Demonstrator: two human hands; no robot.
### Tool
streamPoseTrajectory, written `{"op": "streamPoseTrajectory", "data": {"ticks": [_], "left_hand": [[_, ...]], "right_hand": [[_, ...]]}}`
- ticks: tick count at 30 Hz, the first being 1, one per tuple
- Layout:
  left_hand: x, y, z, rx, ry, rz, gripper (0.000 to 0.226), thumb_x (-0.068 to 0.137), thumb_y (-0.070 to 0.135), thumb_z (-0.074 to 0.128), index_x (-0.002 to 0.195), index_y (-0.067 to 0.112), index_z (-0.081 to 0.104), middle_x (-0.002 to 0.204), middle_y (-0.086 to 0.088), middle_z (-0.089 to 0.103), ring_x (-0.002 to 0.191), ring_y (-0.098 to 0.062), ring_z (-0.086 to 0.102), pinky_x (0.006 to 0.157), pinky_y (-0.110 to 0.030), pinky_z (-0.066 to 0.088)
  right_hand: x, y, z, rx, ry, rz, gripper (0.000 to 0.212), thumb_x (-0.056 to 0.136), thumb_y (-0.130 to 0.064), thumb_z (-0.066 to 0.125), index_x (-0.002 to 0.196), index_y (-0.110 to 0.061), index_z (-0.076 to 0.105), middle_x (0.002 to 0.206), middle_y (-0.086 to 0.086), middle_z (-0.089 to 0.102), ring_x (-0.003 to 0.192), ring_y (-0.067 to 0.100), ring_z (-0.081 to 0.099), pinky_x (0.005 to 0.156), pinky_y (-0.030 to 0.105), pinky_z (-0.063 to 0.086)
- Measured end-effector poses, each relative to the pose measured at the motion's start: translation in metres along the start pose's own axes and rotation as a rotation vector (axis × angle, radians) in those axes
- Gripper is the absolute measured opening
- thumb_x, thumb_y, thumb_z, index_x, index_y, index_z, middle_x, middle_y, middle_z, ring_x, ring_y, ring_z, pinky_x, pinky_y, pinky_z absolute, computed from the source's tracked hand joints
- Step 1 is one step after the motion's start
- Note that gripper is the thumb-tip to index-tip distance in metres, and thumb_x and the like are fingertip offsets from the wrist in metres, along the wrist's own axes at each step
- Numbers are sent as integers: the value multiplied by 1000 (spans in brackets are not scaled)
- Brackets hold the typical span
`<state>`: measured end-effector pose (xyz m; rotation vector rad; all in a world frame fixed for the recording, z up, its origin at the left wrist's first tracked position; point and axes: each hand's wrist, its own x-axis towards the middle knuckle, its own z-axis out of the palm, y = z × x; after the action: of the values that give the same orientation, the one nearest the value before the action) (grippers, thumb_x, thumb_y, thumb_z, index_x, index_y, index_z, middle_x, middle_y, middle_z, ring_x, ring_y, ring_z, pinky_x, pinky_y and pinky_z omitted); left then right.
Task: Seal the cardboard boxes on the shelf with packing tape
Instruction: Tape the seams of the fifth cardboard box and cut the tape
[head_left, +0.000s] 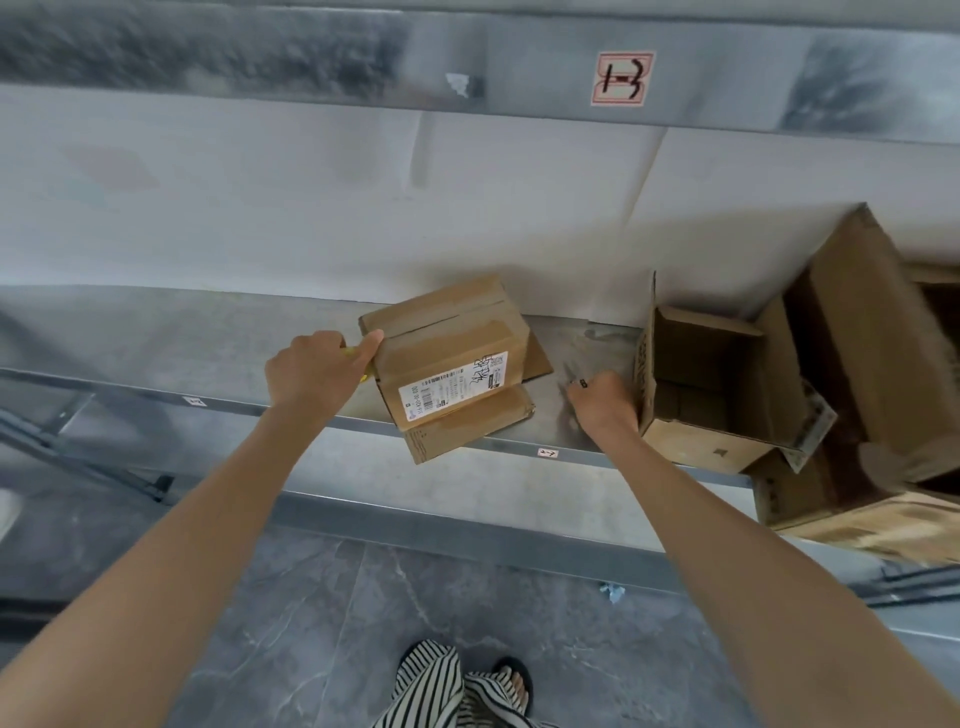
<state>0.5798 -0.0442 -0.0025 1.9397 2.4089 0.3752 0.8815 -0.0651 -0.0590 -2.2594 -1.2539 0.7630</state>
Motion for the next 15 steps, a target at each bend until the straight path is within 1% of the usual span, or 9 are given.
{"op": "streamPoseTrajectory", "data": {"ticks": [2,4,5,7,9,11,13,15], "left_hand": [[-6,7,1,13,-4,-17,63,88,67,33,57,15,47,58,-2,49,53,-18,43,57,-29,30],[-11,15,0,28,-16,-38,64,88,68,31,59,14,48,59,-2,50,52,-17,42,57,-29,31],[-15,19,-1,32,-23,-51,64,88,68,31,60,14,49,59,-2,49,52,-16,41,56,-29,30],[-21,29,-2,45,-50,-70,65,89,68,29,63,13,52,60,-1,49,51,-15,40,54,-28,28],[-29,38,-4,57,-73,-86,66,89,68,27,68,12,53,60,0,46,54,-18,43,53,-29,26],[-36,43,-4,50,-90,-86,64,90,69,26,70,13,51,61,1,44,61,-22,46,55,-29,27],[-39,43,-3,-23,-157,-112,62,90,66,29,68,13,52,63,0,52,65,-23,50,60,-31,35],[-41,41,-6,-221,-305,-149,54,92,53,37,61,12,55,60,0,63,62,-19,56,66,-30,44]], "right_hand": [[-4,-5,-6,181,68,3,29,92,-26,56,66,-13,54,60,2,51,59,17,52,55,22,35],[-13,-21,-16,337,143,-34,20,92,-30,55,76,-17,57,68,-2,55,60,6,49,49,16,34],[-18,-33,-21,395,169,-80,14,91,-31,56,83,-19,57,73,-6,56,63,1,49,47,11,32],[-29,-61,-27,503,174,-213,8,90,-30,58,88,-22,56,75,-13,56,67,-3,51,51,7,32],[-41,-88,-28,569,101,-334,7,89,-28,59,90,-22,60,76,-15,60,70,-3,55,58,9,39],[-52,-112,-22,574,-7,-420,13,91,-26,57,95,-15,64,78,-6,65,71,6,59,62,18,45],[-58,-128,-12,512,-108,-475,16,95,-22,52,97,-10,62,82,1,64,73,13,58,61,18,43],[-59,-134,-1,418,-189,-492,19,98,-20,46,100,-9,60,86,3,62,73,12,55,55,15,39]]}}
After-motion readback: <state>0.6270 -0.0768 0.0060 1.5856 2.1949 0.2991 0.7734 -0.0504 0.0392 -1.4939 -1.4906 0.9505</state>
